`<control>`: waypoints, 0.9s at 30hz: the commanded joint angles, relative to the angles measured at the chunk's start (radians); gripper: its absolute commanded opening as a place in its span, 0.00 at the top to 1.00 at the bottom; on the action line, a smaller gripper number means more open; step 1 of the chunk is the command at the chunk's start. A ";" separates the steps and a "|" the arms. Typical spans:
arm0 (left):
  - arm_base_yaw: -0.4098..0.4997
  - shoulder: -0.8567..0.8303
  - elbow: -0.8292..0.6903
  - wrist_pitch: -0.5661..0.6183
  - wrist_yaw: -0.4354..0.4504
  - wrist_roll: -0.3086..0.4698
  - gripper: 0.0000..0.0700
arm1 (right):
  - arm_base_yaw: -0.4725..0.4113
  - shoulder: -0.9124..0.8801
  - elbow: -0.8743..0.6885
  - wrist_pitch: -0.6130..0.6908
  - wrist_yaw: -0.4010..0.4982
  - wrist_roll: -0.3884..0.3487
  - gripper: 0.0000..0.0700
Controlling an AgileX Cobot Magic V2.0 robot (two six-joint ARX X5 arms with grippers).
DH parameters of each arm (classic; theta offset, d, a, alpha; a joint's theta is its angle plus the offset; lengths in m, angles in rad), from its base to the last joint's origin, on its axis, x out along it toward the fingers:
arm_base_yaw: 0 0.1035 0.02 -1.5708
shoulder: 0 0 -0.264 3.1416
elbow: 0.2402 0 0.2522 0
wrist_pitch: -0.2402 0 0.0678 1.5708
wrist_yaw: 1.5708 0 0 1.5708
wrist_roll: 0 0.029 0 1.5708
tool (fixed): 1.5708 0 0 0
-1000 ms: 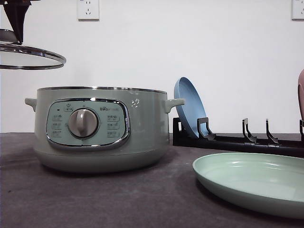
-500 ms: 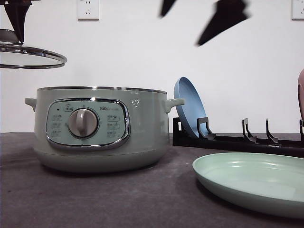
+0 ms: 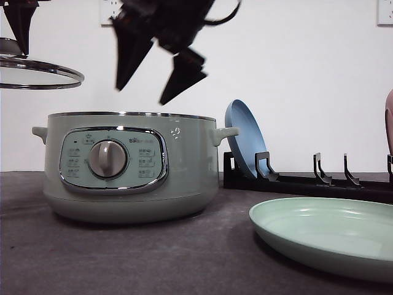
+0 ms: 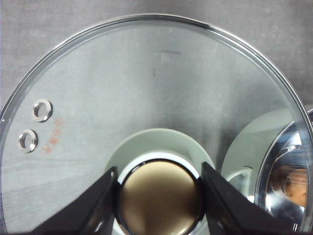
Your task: Transfer potato from steamer to green plate
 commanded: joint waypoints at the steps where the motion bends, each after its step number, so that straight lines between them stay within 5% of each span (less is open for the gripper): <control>1: 0.001 -0.008 0.047 0.022 0.000 0.008 1.00 | 0.013 0.040 0.030 0.022 0.012 -0.059 0.09; 27: 0.001 -0.008 0.047 0.023 0.001 0.008 1.00 | 0.007 0.210 0.030 0.099 0.063 -0.085 0.09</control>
